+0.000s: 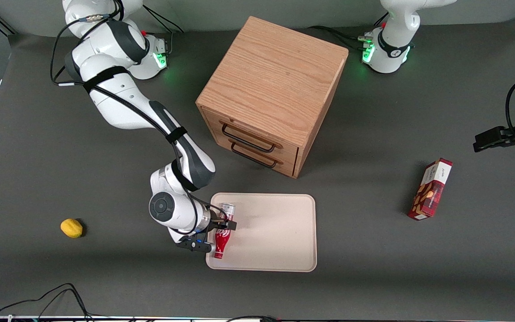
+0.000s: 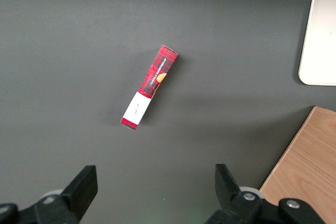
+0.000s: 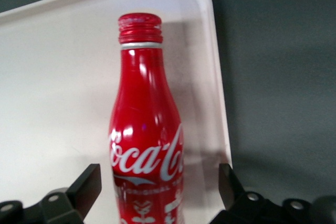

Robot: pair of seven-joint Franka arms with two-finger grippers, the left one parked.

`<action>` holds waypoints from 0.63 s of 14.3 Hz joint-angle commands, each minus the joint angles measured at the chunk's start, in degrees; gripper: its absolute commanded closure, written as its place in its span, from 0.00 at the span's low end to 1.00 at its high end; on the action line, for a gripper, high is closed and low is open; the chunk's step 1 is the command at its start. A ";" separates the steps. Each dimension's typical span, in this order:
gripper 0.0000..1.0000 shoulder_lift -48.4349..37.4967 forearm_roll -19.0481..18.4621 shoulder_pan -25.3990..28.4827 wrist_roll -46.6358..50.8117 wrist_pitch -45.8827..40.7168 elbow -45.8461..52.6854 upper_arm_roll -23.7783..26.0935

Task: Place coke bottle on tray
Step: 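Lower the bottle onto the tray and open the right gripper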

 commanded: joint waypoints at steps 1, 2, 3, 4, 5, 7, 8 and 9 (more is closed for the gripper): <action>0.00 0.75 -2.08 0.43 1.89 0.76 1.02 -0.22; 0.00 0.66 -2.17 0.43 1.89 0.76 1.02 -0.13; 0.00 0.57 -2.17 0.43 1.89 0.76 1.02 -0.13; 0.00 0.49 -2.17 0.34 1.89 0.76 1.10 -0.22; 0.00 -0.21 -2.09 0.34 1.80 0.68 1.71 -0.13; 0.00 -4.32 -2.26 0.34 1.71 -0.02 1.54 -0.04; 0.00 -7.39 -3.04 -0.09 1.28 -1.33 1.28 0.22; 0.00 -11.08 -3.31 -0.27 1.36 -4.48 1.11 0.22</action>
